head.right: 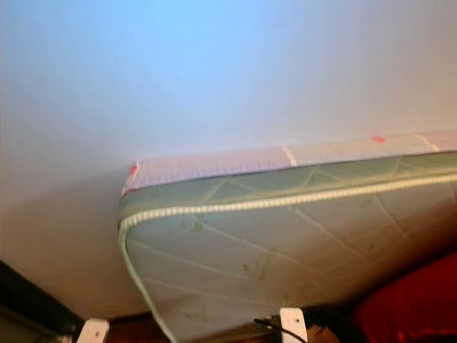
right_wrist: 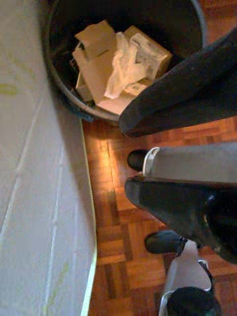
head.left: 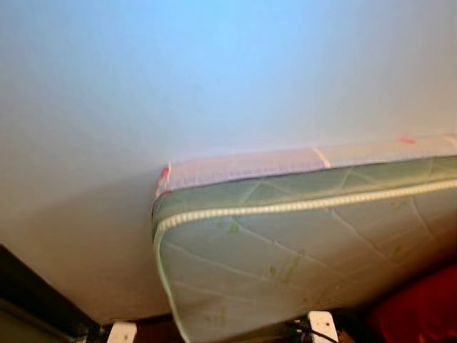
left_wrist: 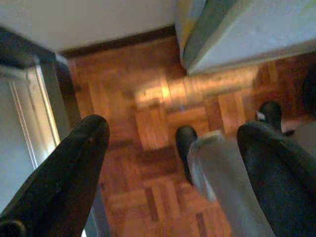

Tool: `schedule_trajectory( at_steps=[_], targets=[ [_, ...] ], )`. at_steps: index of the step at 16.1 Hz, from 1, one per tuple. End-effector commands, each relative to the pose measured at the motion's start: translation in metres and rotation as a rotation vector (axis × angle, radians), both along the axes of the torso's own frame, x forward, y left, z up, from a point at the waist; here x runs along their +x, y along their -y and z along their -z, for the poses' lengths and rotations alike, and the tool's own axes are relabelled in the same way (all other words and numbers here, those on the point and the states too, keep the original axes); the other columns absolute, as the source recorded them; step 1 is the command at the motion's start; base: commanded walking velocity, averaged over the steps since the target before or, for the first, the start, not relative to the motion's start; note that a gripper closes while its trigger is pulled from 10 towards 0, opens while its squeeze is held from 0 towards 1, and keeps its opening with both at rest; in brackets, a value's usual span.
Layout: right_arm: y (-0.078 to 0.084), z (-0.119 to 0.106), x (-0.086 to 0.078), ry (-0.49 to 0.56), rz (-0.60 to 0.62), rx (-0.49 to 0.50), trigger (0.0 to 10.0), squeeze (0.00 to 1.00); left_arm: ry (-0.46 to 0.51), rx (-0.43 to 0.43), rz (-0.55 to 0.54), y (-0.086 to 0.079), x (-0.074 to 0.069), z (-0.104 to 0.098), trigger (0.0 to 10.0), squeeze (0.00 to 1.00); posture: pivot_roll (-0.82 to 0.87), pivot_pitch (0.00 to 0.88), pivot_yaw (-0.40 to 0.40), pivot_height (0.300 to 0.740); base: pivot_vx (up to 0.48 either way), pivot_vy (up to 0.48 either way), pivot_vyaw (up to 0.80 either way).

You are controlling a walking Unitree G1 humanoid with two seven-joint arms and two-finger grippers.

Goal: Clean up the room

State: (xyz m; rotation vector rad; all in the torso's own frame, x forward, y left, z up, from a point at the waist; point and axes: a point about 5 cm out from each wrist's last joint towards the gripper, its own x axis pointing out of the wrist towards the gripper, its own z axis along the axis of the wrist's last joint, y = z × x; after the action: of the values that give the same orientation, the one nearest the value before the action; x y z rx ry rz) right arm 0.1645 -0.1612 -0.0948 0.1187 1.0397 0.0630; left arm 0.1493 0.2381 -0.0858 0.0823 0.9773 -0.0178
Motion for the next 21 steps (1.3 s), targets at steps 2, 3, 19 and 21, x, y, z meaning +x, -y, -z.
schedule_trajectory(
  at_steps=[2, 3, 19, 21],
  targets=[
    [0.0018, 0.0003, -0.0010, 0.003, 0.017, -0.004, 10.0, 0.00, -0.016, 0.001, 0.003, -0.0008, -0.0042, 0.0016, 10.0, 0.00, 0.05, 0.000, -0.021, 0.740, 0.000, 0.000, 0.00],
    [0.0018, 0.0002, -0.0009, 0.005, 0.019, -0.004, 10.0, 0.00, -0.014, -0.004, -0.003, -0.0006, -0.0041, 0.0015, 10.0, 0.00, 0.05, 0.000, -0.021, 0.740, 0.000, 0.000, 0.00],
    [0.0022, -0.0002, 0.0001, 0.005, 0.004, -0.015, 10.0, 0.00, -0.009, -0.001, -0.001, -0.0006, -0.0032, 0.0011, 10.0, 0.00, 0.05, 0.000, -0.022, 0.740, 0.000, 0.000, 0.00],
    [0.0023, 0.0000, -0.0002, 0.004, 0.006, -0.015, 10.0, 0.00, -0.008, 0.001, -0.002, -0.0006, -0.0033, 0.0012, 10.0, 0.00, 0.05, 0.000, -0.022, 0.740, 0.000, 0.000, 0.00]
  ],
)
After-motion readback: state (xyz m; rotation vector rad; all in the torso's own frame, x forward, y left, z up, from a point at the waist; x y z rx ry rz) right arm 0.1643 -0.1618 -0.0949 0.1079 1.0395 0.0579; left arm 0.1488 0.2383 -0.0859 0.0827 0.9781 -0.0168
